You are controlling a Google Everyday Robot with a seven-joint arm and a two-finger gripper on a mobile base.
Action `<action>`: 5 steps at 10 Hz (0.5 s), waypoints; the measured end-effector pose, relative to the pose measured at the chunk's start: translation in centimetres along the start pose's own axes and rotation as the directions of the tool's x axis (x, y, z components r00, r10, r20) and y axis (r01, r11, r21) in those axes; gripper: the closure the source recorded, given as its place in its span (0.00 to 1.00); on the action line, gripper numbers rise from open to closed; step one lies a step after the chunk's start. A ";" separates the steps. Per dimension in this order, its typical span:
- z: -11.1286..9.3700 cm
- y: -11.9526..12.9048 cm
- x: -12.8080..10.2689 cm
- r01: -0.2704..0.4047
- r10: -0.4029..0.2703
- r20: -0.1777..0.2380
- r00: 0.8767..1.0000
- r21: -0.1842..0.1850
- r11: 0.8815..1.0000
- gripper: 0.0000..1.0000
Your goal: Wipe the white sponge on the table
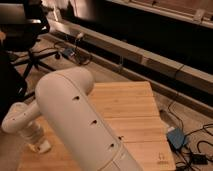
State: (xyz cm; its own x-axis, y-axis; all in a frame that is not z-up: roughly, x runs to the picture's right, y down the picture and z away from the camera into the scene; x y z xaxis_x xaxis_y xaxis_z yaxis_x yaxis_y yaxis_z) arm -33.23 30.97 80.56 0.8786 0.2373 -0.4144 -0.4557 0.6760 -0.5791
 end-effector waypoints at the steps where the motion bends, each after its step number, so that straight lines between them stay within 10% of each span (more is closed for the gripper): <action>1: 0.3 -0.4 1.2 -0.012 0.012 -0.015 1.000 -0.003 1.000 0.78; 5: 1.6 -5.6 6.6 -0.100 0.103 -0.072 0.992 0.042 0.994 0.78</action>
State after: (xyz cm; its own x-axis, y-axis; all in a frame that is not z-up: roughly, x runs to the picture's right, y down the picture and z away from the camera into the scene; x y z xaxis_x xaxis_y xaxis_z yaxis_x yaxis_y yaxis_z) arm -24.67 29.82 82.20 0.8145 0.2549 -0.5212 -0.5348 0.6779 -0.5044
